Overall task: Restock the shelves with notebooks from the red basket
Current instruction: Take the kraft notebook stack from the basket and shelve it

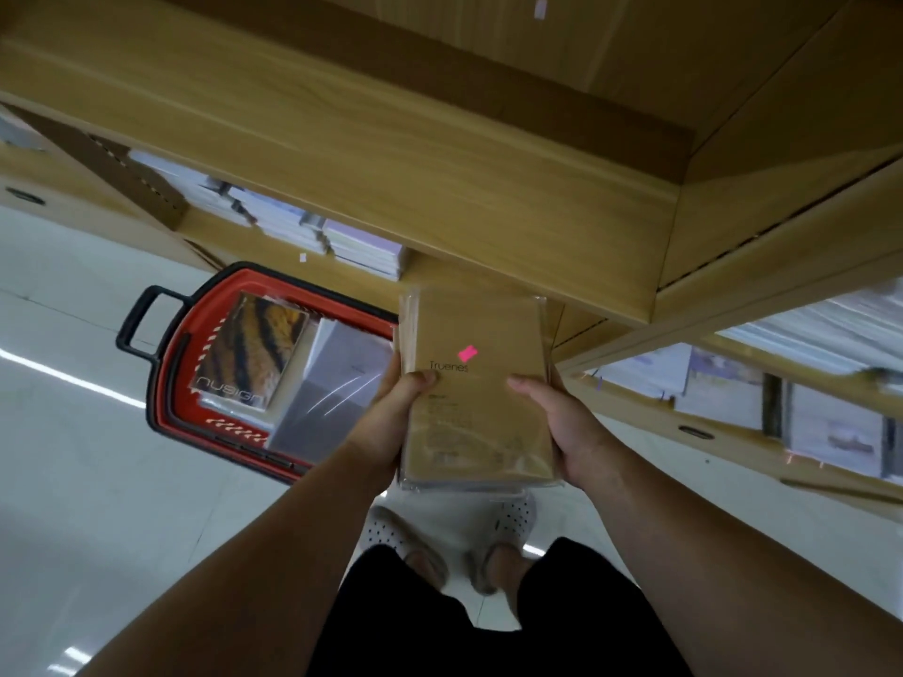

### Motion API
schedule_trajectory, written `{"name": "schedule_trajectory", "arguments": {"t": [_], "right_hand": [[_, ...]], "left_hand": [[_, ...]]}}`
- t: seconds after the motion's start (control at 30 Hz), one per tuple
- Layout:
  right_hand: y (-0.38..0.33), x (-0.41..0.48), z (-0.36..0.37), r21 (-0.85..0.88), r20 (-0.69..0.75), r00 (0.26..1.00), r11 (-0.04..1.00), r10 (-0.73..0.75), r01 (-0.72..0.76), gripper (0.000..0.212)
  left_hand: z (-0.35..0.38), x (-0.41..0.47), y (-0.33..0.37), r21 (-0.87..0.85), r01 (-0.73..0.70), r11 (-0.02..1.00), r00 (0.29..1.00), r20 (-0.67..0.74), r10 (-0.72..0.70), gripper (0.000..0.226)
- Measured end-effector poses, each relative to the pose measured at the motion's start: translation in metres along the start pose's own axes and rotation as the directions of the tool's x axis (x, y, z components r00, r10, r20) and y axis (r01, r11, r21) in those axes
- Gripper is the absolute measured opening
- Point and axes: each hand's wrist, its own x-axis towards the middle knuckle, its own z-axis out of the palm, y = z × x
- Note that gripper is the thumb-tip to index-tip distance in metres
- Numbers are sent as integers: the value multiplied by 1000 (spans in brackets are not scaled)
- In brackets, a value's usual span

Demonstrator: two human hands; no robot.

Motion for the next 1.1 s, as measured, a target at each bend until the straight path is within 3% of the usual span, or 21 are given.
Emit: {"name": "schedule_trajectory", "arguments": {"t": [0.13,0.37,0.47,0.63,0.77,0.9,1.1], "right_hand": [[5,52,-8,3,-34,999,999,34,-34,31],[15,167,-44,-29,8,1000,1000,9,-9,20],[22,210,-49,12,-4,999,999,-52,52,23],[25,269,-45,164,23,977,965,-211,205,34],[17,302,-34,268,58,958,929,-280,255,63],[7,325,-31,338,38,922,873,-385,351,53],[15,351,-32,316,68,902,866,-427,386,60]], "left_hand": [[-7,48,-20,-24,-23,999,1000,-2,23,66],[-20,160,-67,26,-78,997,993,-88,80,74],[-30,198,-64,109,-56,992,992,-109,68,74],[-39,245,-45,259,-65,964,994,-68,85,46],[-44,274,-30,262,-130,956,990,-27,142,40],[-51,302,-22,306,-233,923,968,-23,251,38],[-44,305,-30,421,-246,873,954,-56,296,34]]}}
